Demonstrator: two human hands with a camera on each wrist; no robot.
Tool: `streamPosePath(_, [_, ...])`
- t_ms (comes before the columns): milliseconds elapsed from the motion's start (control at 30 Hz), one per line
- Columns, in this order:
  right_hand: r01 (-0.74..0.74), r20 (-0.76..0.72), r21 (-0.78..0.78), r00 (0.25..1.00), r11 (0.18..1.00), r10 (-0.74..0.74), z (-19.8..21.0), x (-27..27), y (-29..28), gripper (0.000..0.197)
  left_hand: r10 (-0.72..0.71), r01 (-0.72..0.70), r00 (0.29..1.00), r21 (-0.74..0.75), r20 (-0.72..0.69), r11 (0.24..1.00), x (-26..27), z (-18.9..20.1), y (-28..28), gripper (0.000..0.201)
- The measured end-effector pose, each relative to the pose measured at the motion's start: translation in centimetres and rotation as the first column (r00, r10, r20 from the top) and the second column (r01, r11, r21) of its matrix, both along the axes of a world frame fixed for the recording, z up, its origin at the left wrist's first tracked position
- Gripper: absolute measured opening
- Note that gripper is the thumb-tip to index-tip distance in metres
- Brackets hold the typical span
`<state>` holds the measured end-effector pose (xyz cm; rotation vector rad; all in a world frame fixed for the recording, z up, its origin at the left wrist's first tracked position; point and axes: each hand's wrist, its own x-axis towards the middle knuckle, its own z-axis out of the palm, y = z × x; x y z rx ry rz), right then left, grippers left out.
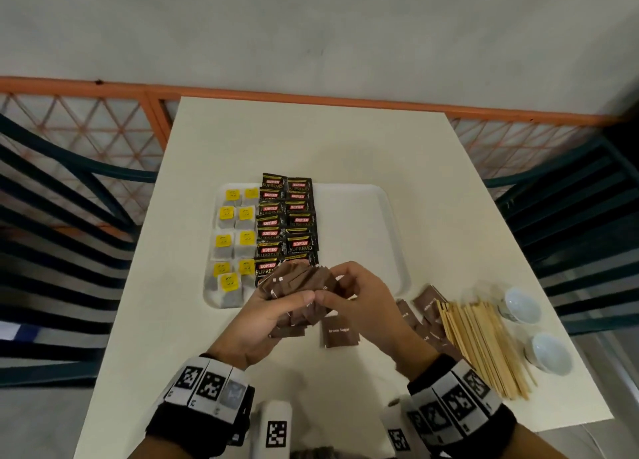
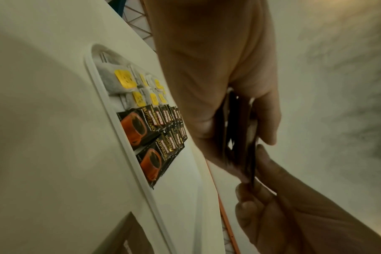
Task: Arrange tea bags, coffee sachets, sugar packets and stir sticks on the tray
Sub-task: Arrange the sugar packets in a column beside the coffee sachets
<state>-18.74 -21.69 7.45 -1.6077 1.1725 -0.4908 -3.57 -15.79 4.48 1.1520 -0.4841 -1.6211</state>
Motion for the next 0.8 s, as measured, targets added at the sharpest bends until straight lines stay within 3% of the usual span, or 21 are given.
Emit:
streamPosePath(200, [-0.063, 0.246, 0.262, 0.969, 0.963, -0.003, 0.2, -1.3, -2.3, 0.009, 0.097, -0.102, 0.986, -0.026, -0.137, 0.994, -1.0, 0.4, -1.3, 0.052])
streamPosePath(300, [-0.083, 0.351, 0.341, 0.935, 0.937, -0.045, 0.1, -2.0, -3.5, 0.015, 0.165, -0.181, 0.966, -0.066, -0.2, 0.981, -1.7, 0.7, -2.2, 0.069])
streamPosePath(400, [-0.068, 0.379, 0.359, 0.922, 0.931, -0.079, -0.2, -2.4, -4.5, 0.009, 0.241, -0.249, 0.965, -0.074, -0.108, 0.966, -2.6, 1.3, -3.3, 0.039])
streamPosePath(500, [-0.074, 0.307, 0.299, 0.951, 0.951, -0.022, -0.3, -2.5, -5.5, 0.017, 0.27, -0.27, 0.963, -0.086, -0.015, 0.959, -3.7, 1.7, -4.7, 0.049])
streamPosePath(567, [-0.052, 0.323, 0.272, 0.946, 0.961, -0.041, -0.3, -2.7, -6.5, 0.01, 0.265, -0.261, 0.963, -0.078, 0.042, 0.962, -4.3, 1.7, -5.5, 0.052])
streamPosePath(800, [-0.054, 0.474, 0.324, 0.873, 0.945, -0.113, -0.6, -4.0, -11.2, 0.006, 0.357, -0.358, 0.934, 0.039, 0.029, 0.933, -5.5, 0.2, -7.8, 0.025])
